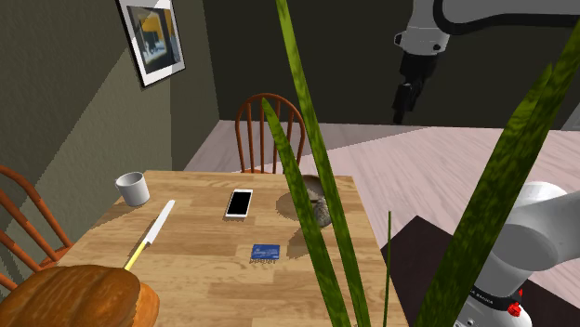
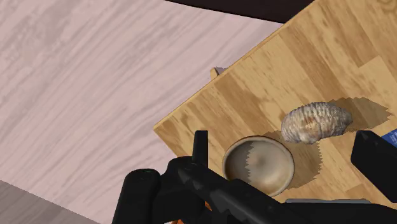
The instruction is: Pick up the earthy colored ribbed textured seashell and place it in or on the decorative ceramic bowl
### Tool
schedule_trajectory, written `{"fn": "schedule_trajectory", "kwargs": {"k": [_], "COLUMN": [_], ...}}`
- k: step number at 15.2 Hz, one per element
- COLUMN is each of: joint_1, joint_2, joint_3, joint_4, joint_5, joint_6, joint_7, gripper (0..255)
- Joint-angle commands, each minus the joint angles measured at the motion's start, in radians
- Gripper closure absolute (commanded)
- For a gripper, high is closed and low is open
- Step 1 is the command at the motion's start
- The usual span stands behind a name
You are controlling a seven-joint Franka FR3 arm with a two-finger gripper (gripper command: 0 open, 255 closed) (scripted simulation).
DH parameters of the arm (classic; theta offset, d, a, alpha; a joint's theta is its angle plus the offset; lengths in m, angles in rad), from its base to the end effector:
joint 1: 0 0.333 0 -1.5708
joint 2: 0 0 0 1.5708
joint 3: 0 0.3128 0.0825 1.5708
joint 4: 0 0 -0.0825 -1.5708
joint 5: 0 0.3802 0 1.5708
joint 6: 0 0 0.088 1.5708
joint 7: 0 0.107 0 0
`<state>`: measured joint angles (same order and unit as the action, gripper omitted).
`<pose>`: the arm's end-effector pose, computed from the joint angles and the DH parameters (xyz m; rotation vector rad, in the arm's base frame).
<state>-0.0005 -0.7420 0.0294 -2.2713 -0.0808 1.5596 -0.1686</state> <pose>0.3171 0.0036 0.6136 3.0254 0.2852 0.0344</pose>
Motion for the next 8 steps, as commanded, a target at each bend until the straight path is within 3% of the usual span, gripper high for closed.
{"fn": "schedule_trajectory", "kwargs": {"k": [1, 8], "joint_1": [0.0, -0.034], "joint_2": [0.0, 0.07], "joint_3": [0.0, 0.105], "joint_4": [0.0, -0.144], "joint_5": [0.0, 0.085], "joint_6": [0.0, 0.179], "joint_7": [0.0, 0.282], "gripper": [0, 0]}}
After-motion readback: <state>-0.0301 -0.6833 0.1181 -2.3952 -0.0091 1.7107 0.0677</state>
